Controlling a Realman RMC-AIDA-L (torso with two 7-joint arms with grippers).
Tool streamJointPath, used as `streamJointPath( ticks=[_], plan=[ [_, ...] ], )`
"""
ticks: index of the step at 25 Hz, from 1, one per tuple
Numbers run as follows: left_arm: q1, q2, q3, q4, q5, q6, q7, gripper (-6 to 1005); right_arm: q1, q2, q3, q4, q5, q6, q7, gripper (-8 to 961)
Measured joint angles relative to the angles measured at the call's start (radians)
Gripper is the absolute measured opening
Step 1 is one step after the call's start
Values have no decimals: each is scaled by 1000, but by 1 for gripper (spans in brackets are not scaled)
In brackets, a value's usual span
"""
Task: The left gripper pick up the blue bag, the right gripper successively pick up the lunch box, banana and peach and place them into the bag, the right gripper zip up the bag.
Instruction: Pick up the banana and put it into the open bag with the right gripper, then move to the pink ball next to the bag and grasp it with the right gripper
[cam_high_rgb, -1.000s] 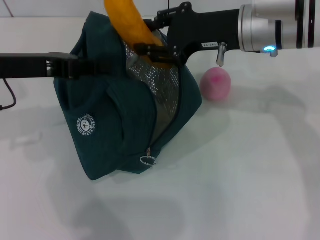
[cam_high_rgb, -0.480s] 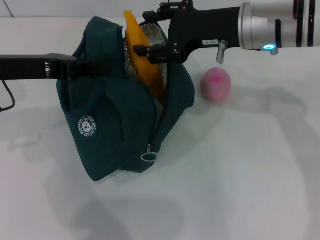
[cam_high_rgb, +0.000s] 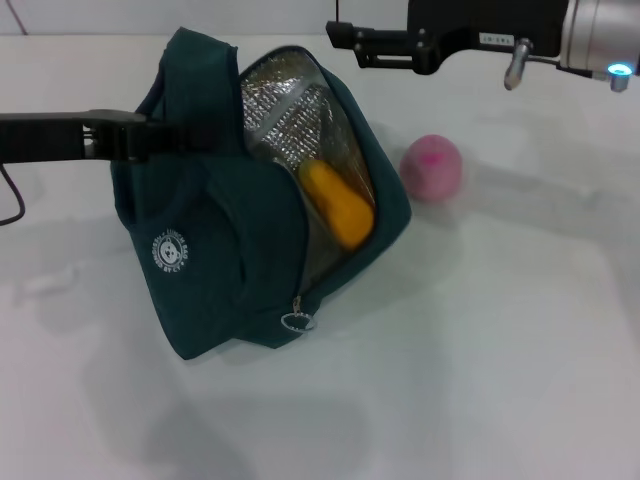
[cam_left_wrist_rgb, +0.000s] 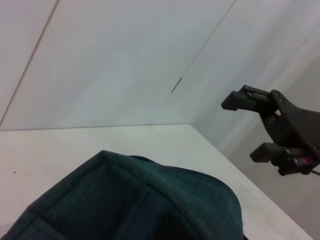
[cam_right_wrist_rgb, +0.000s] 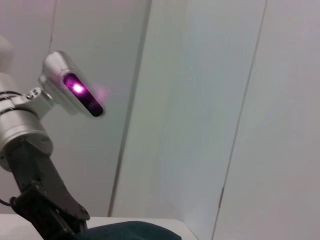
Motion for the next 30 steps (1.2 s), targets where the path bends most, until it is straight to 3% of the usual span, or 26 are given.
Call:
streamJointPath(
  ticks=[6,15,28,30],
  plan=[
    [3,1,0,0,-4,1,0,36,-14,-2,50,8,-5,-1,28,706],
    [15,3,0,1,-30,5,-2,36,-9,-37,142,42,-137,7,185,704],
    [45,-3,0,0,-32,5,1,36,-42,-31,149,134,-275,-44,247,742],
    [48,-4,0,0,-32,4,3,36,-68,-16,150,134,-270,-40,201,749]
  ],
)
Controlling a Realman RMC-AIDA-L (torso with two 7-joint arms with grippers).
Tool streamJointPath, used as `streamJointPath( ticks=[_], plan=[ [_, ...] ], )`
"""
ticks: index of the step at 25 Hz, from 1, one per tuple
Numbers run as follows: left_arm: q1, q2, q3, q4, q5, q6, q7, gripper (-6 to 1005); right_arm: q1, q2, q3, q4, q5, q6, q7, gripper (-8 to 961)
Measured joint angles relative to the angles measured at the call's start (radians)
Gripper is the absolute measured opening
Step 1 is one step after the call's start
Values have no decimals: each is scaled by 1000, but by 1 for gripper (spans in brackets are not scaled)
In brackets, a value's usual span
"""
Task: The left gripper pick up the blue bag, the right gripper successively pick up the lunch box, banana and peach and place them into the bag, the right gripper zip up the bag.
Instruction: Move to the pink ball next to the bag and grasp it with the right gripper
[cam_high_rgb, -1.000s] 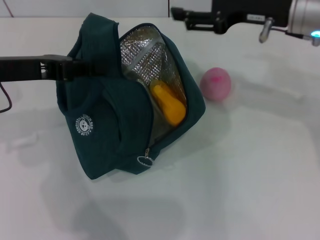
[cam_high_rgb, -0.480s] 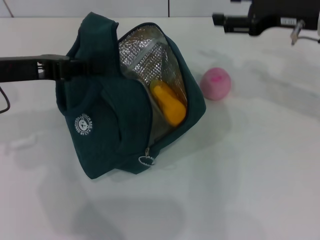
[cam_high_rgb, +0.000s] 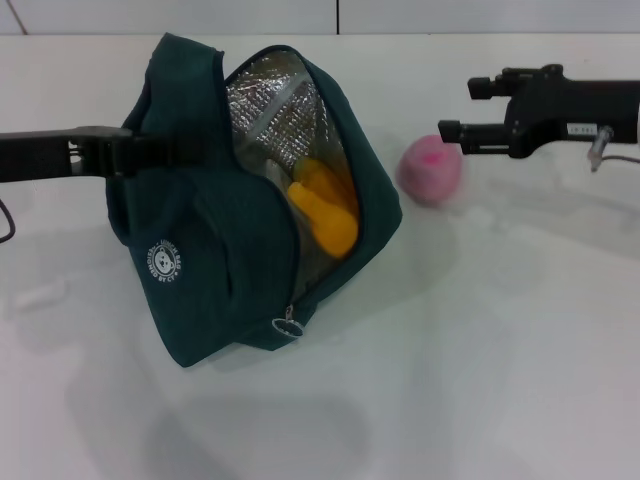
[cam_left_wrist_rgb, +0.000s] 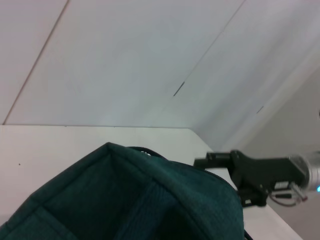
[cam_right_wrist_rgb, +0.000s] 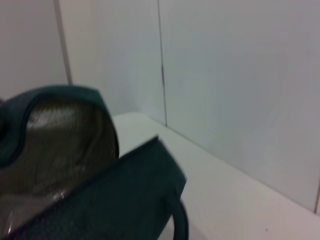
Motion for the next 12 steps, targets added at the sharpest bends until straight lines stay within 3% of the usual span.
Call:
streamJointPath(
  ticks=[3,12],
  plan=[
    [5,-2,0,-1,0,-3,8,36,-15,11,-1,15,-2,8,-35,760],
    [2,-3,0,-3,0,-5,8,36,49,2,22,140,-7,30,15,794]
  ],
)
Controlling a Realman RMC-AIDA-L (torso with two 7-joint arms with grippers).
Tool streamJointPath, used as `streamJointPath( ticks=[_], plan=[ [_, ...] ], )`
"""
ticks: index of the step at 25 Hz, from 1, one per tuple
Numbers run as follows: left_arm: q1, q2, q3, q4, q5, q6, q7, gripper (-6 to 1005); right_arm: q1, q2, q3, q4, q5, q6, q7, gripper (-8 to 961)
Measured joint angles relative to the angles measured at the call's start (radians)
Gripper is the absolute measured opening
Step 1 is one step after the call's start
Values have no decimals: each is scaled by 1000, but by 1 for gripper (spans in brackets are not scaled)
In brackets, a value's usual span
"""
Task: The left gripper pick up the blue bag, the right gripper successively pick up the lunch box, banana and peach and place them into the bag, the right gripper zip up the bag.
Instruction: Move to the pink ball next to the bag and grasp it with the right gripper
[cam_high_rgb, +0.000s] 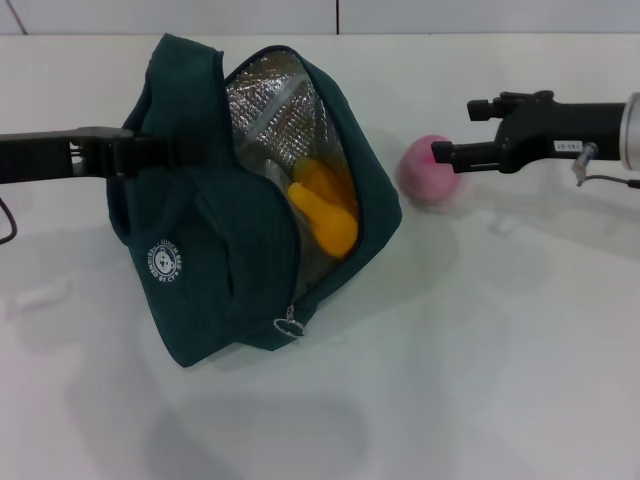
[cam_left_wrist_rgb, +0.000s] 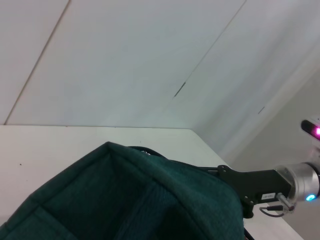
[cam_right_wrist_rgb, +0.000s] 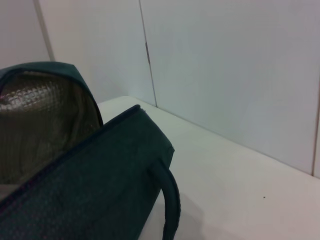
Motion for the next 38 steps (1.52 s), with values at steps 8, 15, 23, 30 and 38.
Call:
streamJointPath(
  ticks=[8,15,23,30,38],
  plan=[
    [-6,0,0,-17,0,-2,0,36,70,8,-7,50,-141,70,84,851],
    [-5,-1,0,-22,1,-2,17,36,99,8,-7,96,-154,80,85,849],
    [-8,-2,0,-24,0,-2,24,36,135,14,-24,155,-181,135,65,846],
    [-8,-3,0,-24,-7,-3,26,36,146,19,-68,172,-177,193,61,840],
    [-8,-3,0,-24,-9,-4,26,36,177,20,-85,209,-172,227,55,808]
  ],
)
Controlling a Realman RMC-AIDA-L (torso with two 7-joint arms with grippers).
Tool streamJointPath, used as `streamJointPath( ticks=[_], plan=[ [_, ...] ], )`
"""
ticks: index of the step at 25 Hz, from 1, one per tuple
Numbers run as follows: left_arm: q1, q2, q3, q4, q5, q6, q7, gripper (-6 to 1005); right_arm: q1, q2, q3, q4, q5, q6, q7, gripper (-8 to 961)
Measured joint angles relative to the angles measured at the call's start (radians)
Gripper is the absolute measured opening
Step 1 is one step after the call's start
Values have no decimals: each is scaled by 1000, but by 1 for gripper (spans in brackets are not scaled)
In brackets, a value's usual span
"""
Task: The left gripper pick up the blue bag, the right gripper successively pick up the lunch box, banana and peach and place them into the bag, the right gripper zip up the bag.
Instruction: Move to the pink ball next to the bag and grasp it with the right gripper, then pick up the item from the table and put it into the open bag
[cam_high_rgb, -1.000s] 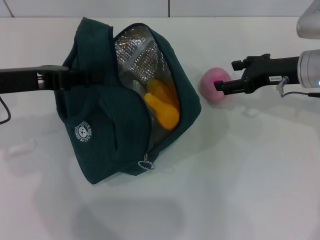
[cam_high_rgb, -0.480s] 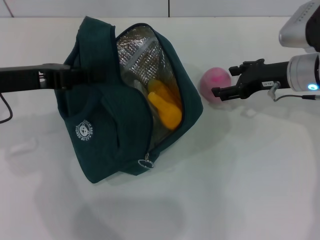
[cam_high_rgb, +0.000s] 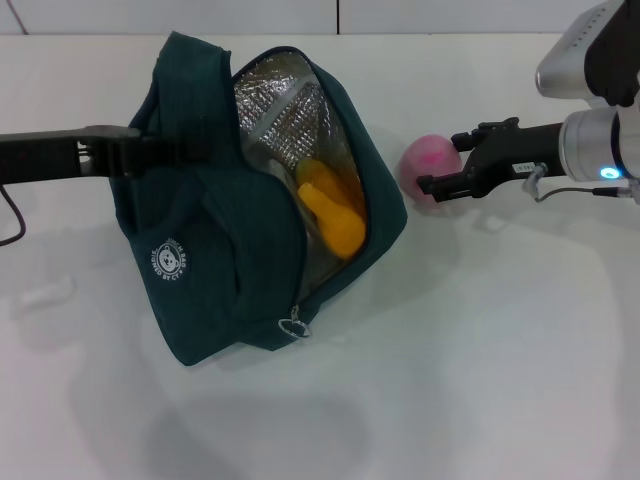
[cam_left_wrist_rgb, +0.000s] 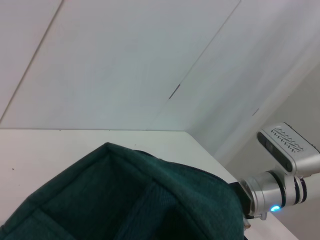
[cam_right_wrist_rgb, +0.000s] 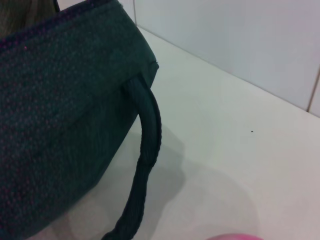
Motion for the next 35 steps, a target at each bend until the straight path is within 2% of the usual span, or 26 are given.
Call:
streamJointPath(
  ticks=[13,19,21,27,31,35],
  plan=[
    [-1,0,0,0,-7,-3,3,36,32,3,0,36,3,49,-9,677],
    [4,1,0,0,-12,-3,3,36,13,4,0,-4,5,55,-9,435],
    [4,2,0,0,-12,-3,3,36,-14,4,0,-52,20,43,-8,320],
    [7,3,0,0,-13,-3,3,36,-150,-1,0,-293,126,-39,-8,278],
    [9,3,0,0,-13,-2,3,36,-184,-2,0,-392,182,-76,-11,249],
    [9,3,0,0,-13,-2,3,36,-187,-4,0,-431,282,-134,-52,226]
  ],
)
